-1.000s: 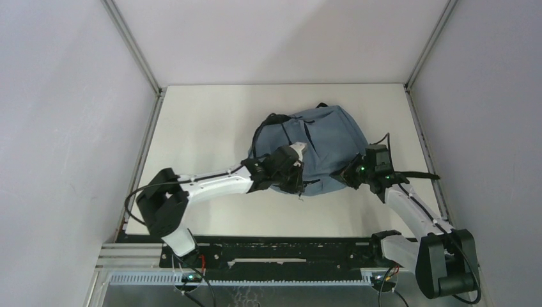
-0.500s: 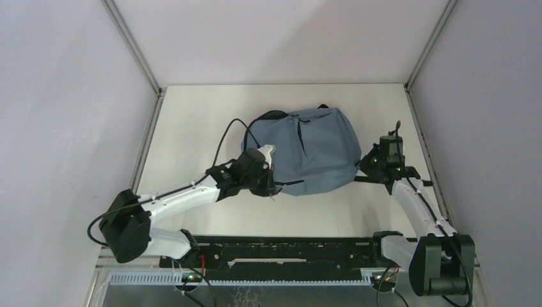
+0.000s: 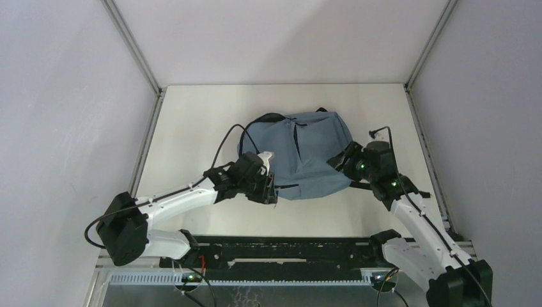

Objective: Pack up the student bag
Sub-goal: Zip the student bag at the center of the board.

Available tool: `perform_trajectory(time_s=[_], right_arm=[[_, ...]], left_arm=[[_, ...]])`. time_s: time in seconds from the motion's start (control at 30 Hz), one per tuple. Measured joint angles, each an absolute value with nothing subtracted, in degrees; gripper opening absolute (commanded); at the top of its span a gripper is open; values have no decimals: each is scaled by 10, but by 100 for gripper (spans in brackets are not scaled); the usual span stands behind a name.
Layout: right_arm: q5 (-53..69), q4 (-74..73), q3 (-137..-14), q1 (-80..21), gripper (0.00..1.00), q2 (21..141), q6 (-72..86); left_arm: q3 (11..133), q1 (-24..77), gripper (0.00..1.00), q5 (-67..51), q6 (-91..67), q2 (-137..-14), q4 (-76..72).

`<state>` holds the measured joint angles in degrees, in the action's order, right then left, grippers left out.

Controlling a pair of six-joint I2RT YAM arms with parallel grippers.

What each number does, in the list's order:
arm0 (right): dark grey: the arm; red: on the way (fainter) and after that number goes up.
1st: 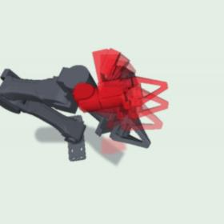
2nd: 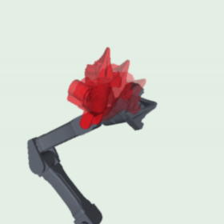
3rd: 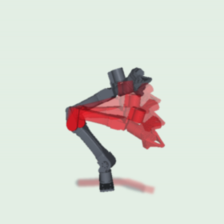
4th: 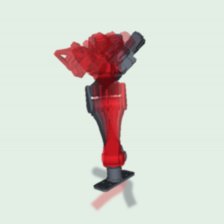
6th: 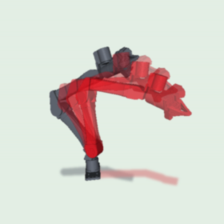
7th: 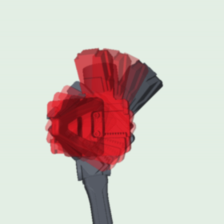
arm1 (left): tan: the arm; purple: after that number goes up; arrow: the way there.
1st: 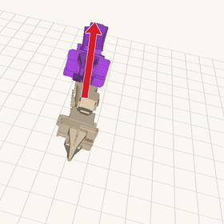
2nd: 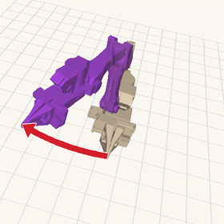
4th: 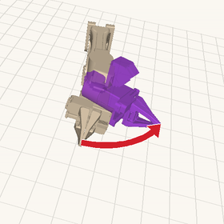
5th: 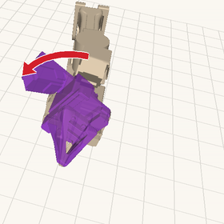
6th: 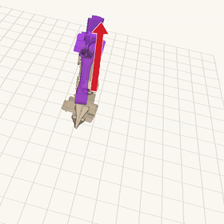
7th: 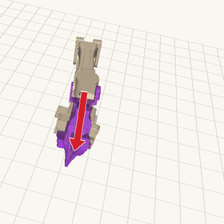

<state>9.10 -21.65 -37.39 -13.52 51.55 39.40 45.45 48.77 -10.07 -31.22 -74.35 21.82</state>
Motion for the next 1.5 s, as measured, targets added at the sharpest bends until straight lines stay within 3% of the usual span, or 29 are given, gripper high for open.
perform_trajectory(time_s=[0.1,0.27,0.6,1.0,1.27,1.4,1.5], right_arm=[[98,-204,-336,-183,65,493,450],[88,-204,-290,-232,65,503,509],[74,-190,-289,-200,65,505,524],[76,-186,-289,-191,65,504,522],[78,-187,-289,-191,65,505,521],[77,-197,-289,-199,66,505,514],[76,-205,-289,-213,67,503,513]], left_arm=[[454,489,67,-80,-311,-741,239],[454,514,68,13,-308,-699,256],[404,601,71,118,-347,-711,163],[356,604,54,165,-381,-782,43],[372,604,24,185,-382,-807,35],[375,604,4,191,-380,-808,28],[376,604,0,190,-374,-808,25]])
